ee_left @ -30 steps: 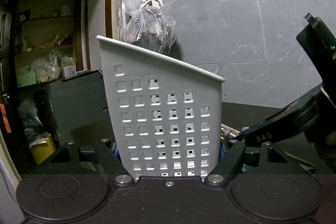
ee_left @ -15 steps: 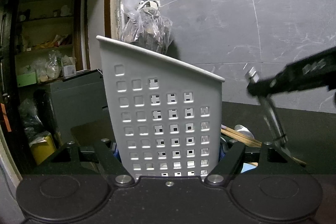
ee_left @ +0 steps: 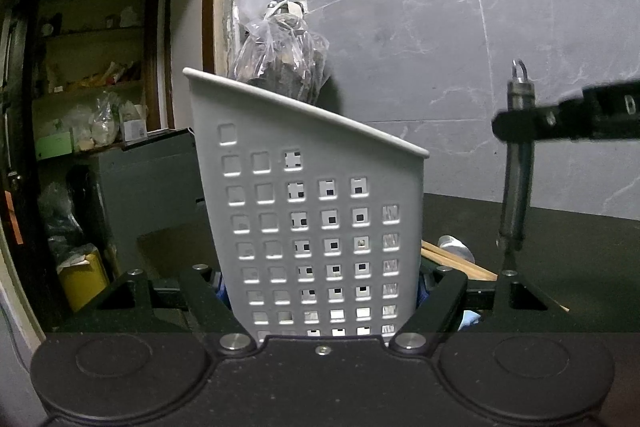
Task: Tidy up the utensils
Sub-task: 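Grasp the metal ring-handled utensil with the right tool and lift it, then lower the ring-handled utensil into the caddy and open the right tool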
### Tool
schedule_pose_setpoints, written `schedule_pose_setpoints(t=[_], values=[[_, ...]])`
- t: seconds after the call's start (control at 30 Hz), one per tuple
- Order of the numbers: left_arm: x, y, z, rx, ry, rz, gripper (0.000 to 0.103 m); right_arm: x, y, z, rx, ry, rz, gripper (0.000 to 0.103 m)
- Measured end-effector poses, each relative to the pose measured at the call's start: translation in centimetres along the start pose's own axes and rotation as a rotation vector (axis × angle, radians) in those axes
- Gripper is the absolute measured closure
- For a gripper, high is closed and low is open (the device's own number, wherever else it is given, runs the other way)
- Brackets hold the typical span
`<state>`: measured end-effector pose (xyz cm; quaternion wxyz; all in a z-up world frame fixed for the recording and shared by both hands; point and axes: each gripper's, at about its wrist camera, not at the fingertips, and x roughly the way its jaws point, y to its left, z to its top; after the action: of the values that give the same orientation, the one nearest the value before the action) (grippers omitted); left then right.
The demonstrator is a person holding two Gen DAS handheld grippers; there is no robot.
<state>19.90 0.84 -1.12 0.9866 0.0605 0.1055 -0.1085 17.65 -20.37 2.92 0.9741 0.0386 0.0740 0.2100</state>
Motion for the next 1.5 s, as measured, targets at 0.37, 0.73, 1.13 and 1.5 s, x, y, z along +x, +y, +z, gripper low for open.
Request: schedule_pose_setpoints(t=[0.37, 0.73, 1.13, 1.5], values=[[-0.5, -0.4, 0.1, -0.008, 0.003, 0.003, 0.026, -1.9, 2.0, 5.2, -0.109, -0.209, -0.022, 0.083], [-0.4, -0.5, 0.2, -0.012, 0.002, 0.011, 0.026, -0.8, 5.4, 10.4, -0.154, -0.394, 0.075, 0.083], [-0.7, -0.5, -0.3, -0.014, -0.006, 0.01, 0.026, 2.7, 8.6, 10.0, -0.169, -0.337, 0.211, 0.083], [-0.6, -0.5, -0.4, -0.014, -0.007, 0.009, 0.026, 5.9, 8.6, 5.8, -0.207, -0.124, 0.242, 0.083]])
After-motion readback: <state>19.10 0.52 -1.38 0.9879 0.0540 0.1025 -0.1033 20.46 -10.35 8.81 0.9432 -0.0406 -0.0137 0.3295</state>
